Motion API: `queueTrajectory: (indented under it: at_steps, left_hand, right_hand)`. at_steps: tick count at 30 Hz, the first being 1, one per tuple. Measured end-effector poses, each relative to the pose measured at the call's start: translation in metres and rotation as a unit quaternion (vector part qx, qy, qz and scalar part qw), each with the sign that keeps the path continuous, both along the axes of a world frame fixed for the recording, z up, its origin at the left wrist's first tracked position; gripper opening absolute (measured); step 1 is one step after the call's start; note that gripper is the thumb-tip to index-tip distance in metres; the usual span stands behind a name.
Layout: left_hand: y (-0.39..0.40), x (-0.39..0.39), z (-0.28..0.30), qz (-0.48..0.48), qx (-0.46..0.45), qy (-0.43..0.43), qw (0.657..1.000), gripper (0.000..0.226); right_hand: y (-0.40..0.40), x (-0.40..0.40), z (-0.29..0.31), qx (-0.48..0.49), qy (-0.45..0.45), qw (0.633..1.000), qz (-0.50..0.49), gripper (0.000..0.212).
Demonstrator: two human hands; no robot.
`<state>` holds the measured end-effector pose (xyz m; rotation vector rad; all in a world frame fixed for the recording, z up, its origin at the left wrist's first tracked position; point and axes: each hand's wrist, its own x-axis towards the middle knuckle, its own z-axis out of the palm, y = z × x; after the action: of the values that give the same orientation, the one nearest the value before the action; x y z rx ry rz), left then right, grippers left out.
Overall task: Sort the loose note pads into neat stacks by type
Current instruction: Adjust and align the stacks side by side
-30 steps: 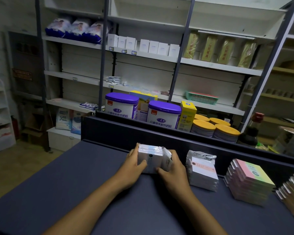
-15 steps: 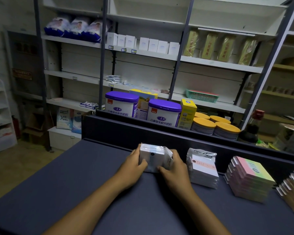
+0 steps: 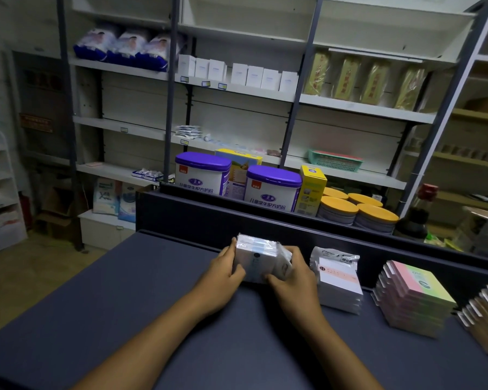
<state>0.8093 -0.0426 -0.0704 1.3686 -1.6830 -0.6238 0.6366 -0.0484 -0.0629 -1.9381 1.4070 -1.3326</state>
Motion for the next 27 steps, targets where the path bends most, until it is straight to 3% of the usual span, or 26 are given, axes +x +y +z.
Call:
queueTrajectory:
  at_steps: [6,10,14,18,21,24,27]
  left_hand:
    - [0.0,0.001,-0.003,-0.022,0.034,-0.04,0.998,0.067]
    - [0.001,0.003,-0.001,-0.026,0.007,-0.014,1.0,0.065]
    - [-0.001,0.005,0.005,-0.011,-0.012,0.12,0.993,0.045]
    - [-0.004,0.007,0.008,-0.026,0.003,0.296,0.955,0.028]
    - [-0.005,0.008,0.007,-0.024,0.02,0.389,0.921,0.029]
    - [-0.005,0.007,0.007,-0.059,0.03,0.415,0.907,0.039]
    - [-0.004,0.008,0.006,-0.085,0.028,0.394,0.915,0.046]
  right_hand:
    - [0.001,0.001,-0.003,0.028,0.01,0.999,0.015,0.051]
    - [0.002,-0.002,0.001,0.027,-0.006,0.999,0.024,0.05]
    - [0.001,-0.006,0.01,0.05,-0.073,0.995,0.052,0.054]
    - [-0.001,-0.005,0.017,0.075,-0.166,0.982,0.052,0.049]
    - [0.0,0.004,0.014,0.143,-0.299,0.938,0.103,0.057]
    - [0.004,0.016,0.005,0.206,-0.39,0.876,0.193,0.061]
    - [0.002,0.015,0.005,0.174,-0.349,0.9,0.197,0.046]
